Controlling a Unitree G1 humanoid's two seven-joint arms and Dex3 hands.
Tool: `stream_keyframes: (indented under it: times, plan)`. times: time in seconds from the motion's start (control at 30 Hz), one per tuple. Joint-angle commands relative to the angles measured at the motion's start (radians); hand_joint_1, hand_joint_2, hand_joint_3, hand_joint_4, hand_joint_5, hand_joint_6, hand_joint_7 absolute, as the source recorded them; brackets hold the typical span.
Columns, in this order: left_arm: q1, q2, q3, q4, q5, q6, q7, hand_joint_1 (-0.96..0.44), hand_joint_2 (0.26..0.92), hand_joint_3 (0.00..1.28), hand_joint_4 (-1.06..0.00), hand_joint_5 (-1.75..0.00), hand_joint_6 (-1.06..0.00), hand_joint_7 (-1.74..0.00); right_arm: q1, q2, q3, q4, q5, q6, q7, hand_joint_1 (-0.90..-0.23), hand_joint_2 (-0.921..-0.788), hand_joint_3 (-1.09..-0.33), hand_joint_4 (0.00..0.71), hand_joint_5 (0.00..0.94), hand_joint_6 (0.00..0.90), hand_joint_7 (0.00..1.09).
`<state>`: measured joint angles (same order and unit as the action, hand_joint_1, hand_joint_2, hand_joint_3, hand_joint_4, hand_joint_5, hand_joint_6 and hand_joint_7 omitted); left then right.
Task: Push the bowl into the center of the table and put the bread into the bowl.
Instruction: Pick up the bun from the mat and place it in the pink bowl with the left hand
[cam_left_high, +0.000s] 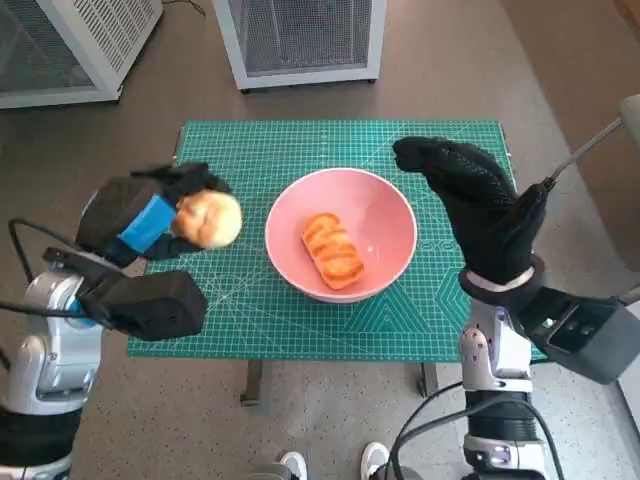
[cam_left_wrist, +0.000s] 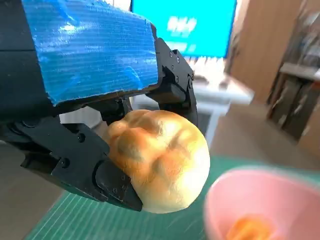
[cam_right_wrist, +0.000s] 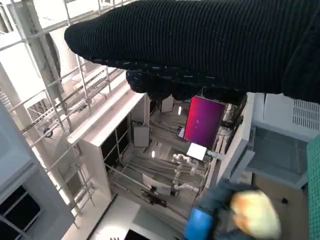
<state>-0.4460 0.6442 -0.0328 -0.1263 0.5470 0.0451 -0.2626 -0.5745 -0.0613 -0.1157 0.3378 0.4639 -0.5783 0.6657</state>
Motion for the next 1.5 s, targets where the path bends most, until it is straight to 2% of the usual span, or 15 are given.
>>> stream_keyframes:
  times: [0.03,0.4,0.6,0.7,1.03,1.13,1.17,1.2,1.23,1.27,1.37,1.43,1.5]
  plan:
    - [-0.081,-0.030,-0.026,-0.025,0.019,0.000,0.014,0.00,0.904,0.01,-0.81,-1.03,-0.69,-1.10,0.006,-0.008,0.000,0.016,-0.010,0.003,0.013,-0.426,-0.919,-0.517,0.323,0.017,-0.001,0.76]
    - [-0.263,-0.125,-0.152,0.054,0.055,-0.021,-0.011,0.00,0.896,0.01,-0.84,-1.02,-0.71,-1.07,0.015,-0.012,0.000,0.007,-0.004,0.008,0.016,-0.420,-0.913,-0.537,0.325,0.016,-0.001,0.76]
    - [-0.345,-0.182,-0.219,0.209,0.058,-0.072,0.011,0.00,0.900,0.01,-0.83,-1.01,-0.70,-1.09,0.029,-0.020,-0.005,-0.007,0.006,0.015,0.019,-0.433,-0.912,-0.535,0.326,0.016,-0.001,0.76]
    - [-0.377,-0.202,-0.240,0.290,0.060,-0.096,0.022,0.00,0.910,0.01,-0.81,-1.04,-0.68,-1.12,0.031,-0.023,-0.009,-0.007,0.009,0.018,0.020,-0.438,-0.919,-0.518,0.328,0.016,0.000,0.76]
    - [-0.441,-0.262,-0.286,0.517,0.042,-0.183,0.049,0.00,0.920,0.06,-0.72,-1.13,-0.60,-1.20,0.048,-0.023,-0.017,-0.029,0.010,0.038,0.008,-0.442,-0.921,-0.503,0.331,0.016,0.020,0.76]
    - [-0.439,-0.265,-0.297,0.549,0.050,-0.204,0.055,0.00,0.921,0.14,-0.61,-1.24,-0.54,-1.27,0.054,-0.021,-0.017,-0.037,0.007,0.042,0.003,-0.442,-0.921,-0.501,0.332,0.016,0.024,0.76]
    - [-0.438,-0.265,-0.300,0.556,0.053,-0.208,0.057,-0.13,0.921,0.18,-0.53,-1.07,-0.52,-1.33,0.055,-0.020,-0.017,-0.040,0.006,0.043,0.001,-0.444,-0.921,-0.500,0.332,0.016,0.026,0.75]
    - [-0.437,-0.265,-0.304,0.561,0.059,-0.209,0.058,-0.21,0.921,0.20,-0.50,-0.92,-0.50,-1.37,0.056,-0.019,-0.017,-0.042,0.006,0.044,0.000,-0.446,-0.921,-0.498,0.332,0.016,0.027,0.75]
    - [-0.436,-0.264,-0.307,0.565,0.062,-0.211,0.058,-0.21,0.905,0.20,-0.48,-0.84,-0.46,-1.25,0.057,-0.019,-0.017,-0.043,0.005,0.045,-0.001,-0.447,-0.921,-0.498,0.332,0.016,0.028,0.75]
    - [-0.432,-0.264,-0.310,0.564,0.065,-0.208,0.056,-0.20,0.896,0.17,-0.48,-0.66,-0.45,-0.99,0.058,-0.019,-0.017,-0.043,0.005,0.047,-0.002,-0.448,-0.921,-0.497,0.333,0.016,0.029,0.75]
    - [-0.424,-0.261,-0.312,0.555,0.063,-0.195,0.040,-0.23,0.910,0.08,-0.48,-0.26,-0.44,-0.54,0.057,-0.019,-0.018,-0.042,0.006,0.049,-0.004,-0.451,-0.921,-0.494,0.333,0.016,0.032,0.75]
    - [-0.417,-0.259,-0.309,0.545,0.053,-0.184,0.017,-0.25,0.915,0.05,-0.45,-0.14,-0.42,-0.39,0.057,-0.018,-0.018,-0.042,0.005,0.051,-0.007,-0.453,-0.921,-0.493,0.334,0.016,0.033,0.74]
    - [-0.412,-0.258,-0.303,0.534,0.038,-0.173,-0.009,-0.27,0.918,0.03,-0.37,-0.06,-0.38,-0.28,0.055,-0.017,-0.019,-0.041,0.003,0.051,-0.010,-0.451,-0.921,-0.492,0.334,0.016,0.036,0.74]
